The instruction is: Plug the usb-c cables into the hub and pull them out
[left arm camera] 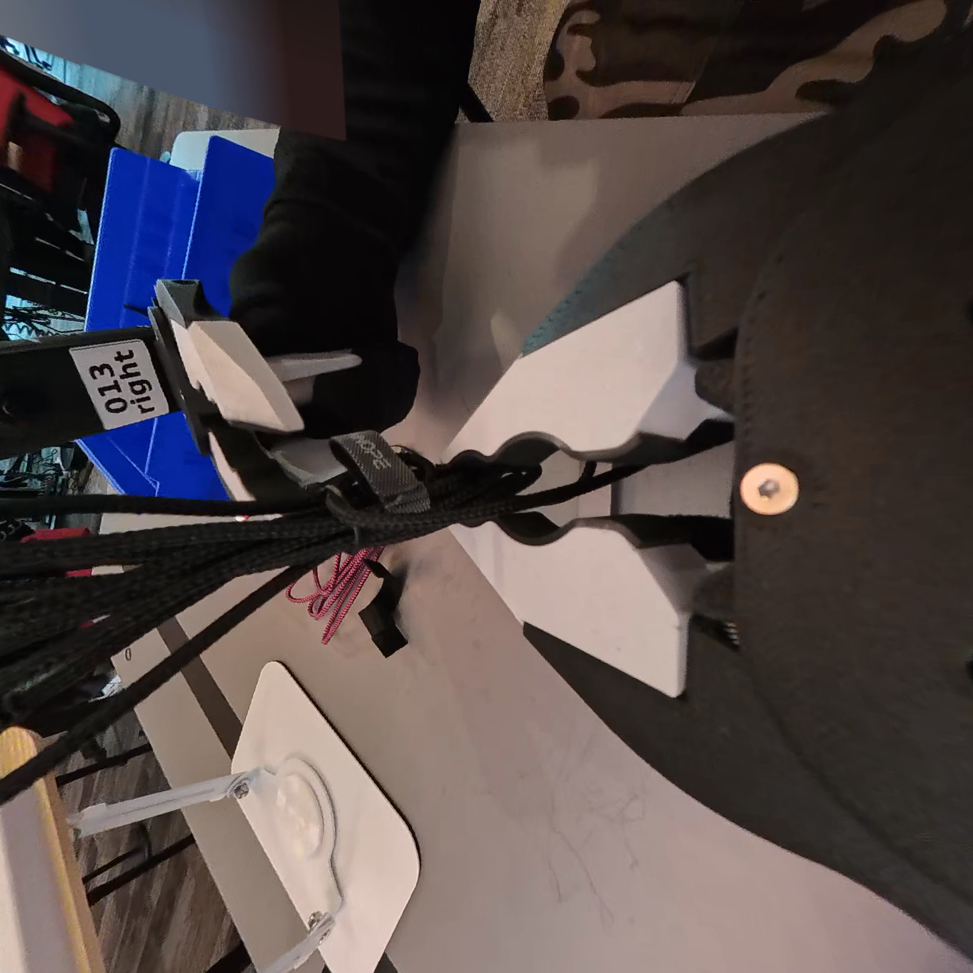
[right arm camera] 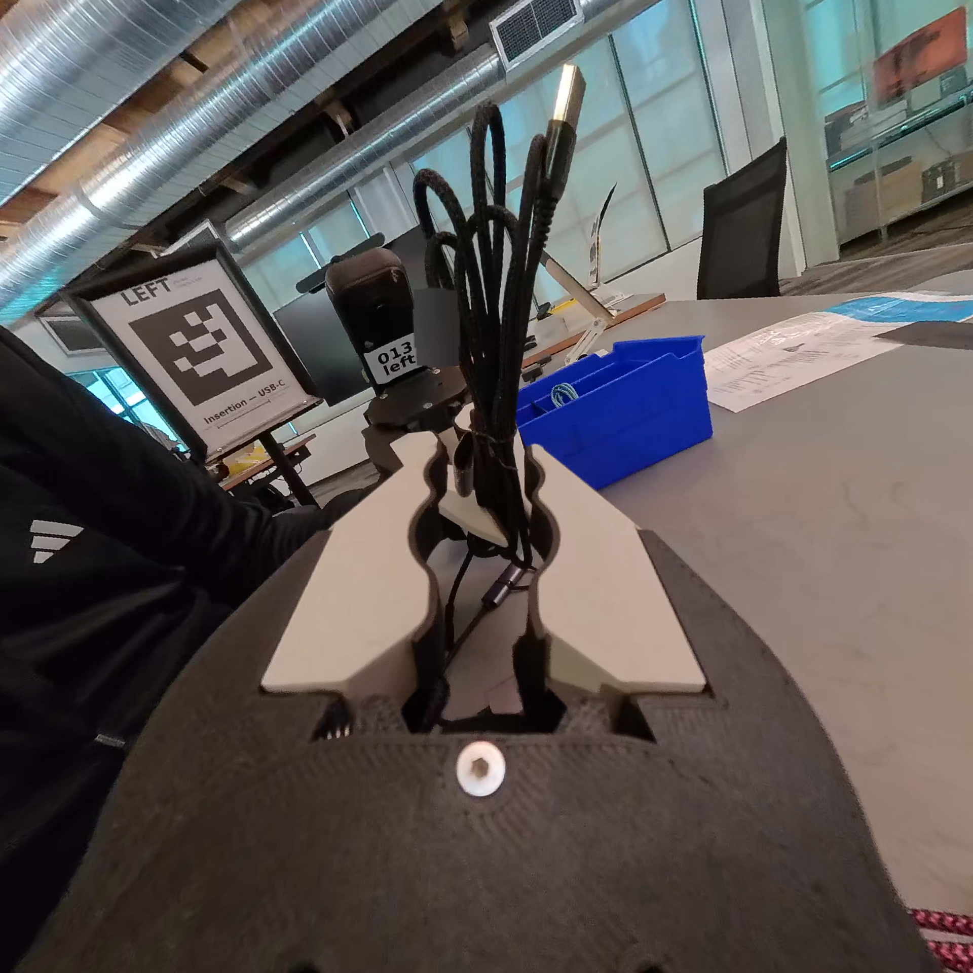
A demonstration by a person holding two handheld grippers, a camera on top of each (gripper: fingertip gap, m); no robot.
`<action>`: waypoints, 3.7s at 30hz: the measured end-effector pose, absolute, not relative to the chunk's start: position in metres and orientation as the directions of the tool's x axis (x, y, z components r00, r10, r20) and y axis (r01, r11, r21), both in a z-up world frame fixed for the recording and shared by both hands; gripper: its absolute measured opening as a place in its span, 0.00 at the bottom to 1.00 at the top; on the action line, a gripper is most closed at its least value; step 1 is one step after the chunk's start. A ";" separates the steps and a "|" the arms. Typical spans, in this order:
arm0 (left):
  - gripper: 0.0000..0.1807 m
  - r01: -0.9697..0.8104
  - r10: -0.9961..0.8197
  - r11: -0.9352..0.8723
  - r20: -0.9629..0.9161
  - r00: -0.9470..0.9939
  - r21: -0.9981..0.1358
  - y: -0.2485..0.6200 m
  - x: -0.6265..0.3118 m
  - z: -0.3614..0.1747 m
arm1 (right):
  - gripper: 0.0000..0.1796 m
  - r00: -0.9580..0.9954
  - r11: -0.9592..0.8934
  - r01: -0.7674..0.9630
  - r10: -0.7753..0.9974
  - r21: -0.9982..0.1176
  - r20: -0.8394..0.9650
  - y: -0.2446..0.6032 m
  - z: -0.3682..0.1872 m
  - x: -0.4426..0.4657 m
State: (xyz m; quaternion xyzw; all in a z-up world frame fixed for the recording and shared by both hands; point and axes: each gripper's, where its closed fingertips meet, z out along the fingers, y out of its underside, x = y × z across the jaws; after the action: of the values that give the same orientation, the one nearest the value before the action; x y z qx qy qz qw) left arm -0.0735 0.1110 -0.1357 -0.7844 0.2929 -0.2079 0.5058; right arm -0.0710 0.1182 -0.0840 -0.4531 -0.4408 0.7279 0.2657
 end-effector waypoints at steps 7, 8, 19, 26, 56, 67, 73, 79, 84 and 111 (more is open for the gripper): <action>0.05 -0.264 -0.678 -0.311 0.019 0.735 -0.913 0.111 -0.067 -0.138 | 0.08 -0.441 -0.425 0.006 0.811 -0.905 -0.384 0.115 -0.085 -0.071; 0.05 -0.263 -0.680 -0.311 0.020 0.733 -0.913 0.111 -0.066 -0.138 | 0.07 -0.439 -0.421 0.005 0.814 -0.907 -0.380 0.115 -0.085 -0.071; 0.05 -0.258 -0.692 -0.321 0.039 0.721 -0.911 0.110 -0.062 -0.140 | 0.02 -0.434 -0.385 -0.005 0.832 -0.923 -0.345 0.113 -0.085 -0.070; 0.04 -0.248 -0.673 -0.367 0.072 0.736 -0.897 0.113 -0.066 -0.146 | 0.01 -0.340 -0.260 0.000 0.908 -0.966 -0.244 0.118 -0.091 -0.072; 0.04 -0.180 -0.688 -0.313 0.092 0.719 -0.933 0.110 -0.071 -0.132 | 0.08 -0.353 -0.297 -0.037 0.897 -0.954 -0.266 0.120 -0.085 -0.072; 0.04 -0.209 -0.684 -0.295 0.053 0.728 -0.932 0.111 -0.071 -0.131 | 0.00 -0.377 -0.284 -0.033 0.892 -0.958 -0.251 0.116 -0.084 -0.069; 0.04 -0.179 -0.684 -0.290 0.072 0.726 -0.940 0.111 -0.073 -0.126 | 0.05 -0.369 -0.277 -0.026 0.896 -0.960 -0.249 0.117 -0.085 -0.070; 0.04 -0.194 -0.686 -0.284 0.058 0.725 -0.939 0.110 -0.071 -0.126 | 0.01 -0.370 -0.277 -0.028 0.895 -0.961 -0.247 0.117 -0.085 -0.070; 0.04 -0.186 -0.694 -0.285 0.069 0.717 -0.940 0.108 -0.070 -0.125 | 0.00 -0.360 -0.221 -0.007 0.911 -0.975 -0.204 0.113 -0.089 -0.071; 0.03 -0.332 -0.680 -0.365 0.005 0.733 -0.870 0.108 -0.081 -0.146 | 0.00 -0.235 -0.003 -0.052 0.972 -0.999 0.009 0.116 -0.082 -0.067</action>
State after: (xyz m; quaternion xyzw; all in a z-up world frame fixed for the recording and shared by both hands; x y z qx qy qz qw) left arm -0.0813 0.1080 -0.1460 -0.8049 0.3145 -0.1858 0.4677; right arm -0.0670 0.1161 -0.0816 -0.4233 -0.5433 0.5679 0.4508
